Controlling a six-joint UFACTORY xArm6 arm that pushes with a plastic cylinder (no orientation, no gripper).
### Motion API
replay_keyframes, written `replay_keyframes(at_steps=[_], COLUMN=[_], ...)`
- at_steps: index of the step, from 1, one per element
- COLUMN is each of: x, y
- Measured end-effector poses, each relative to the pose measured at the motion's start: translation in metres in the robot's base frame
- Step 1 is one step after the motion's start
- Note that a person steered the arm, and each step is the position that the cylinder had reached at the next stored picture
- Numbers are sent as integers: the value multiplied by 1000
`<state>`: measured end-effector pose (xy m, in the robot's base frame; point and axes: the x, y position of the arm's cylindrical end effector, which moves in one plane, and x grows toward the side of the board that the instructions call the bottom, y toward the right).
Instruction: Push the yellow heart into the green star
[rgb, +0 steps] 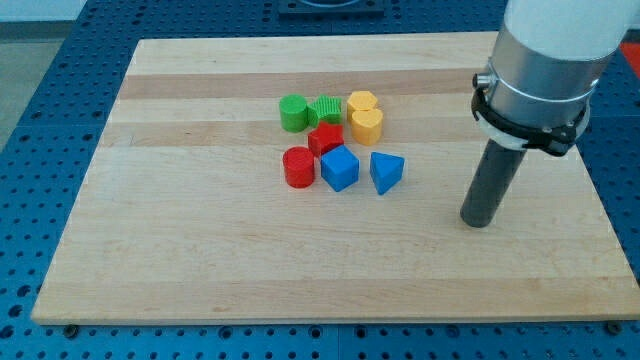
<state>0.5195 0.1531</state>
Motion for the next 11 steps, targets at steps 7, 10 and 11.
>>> replay_keyframes(at_steps=[7, 10, 11], x=[-89, -123, -122], y=[4, -72, -84])
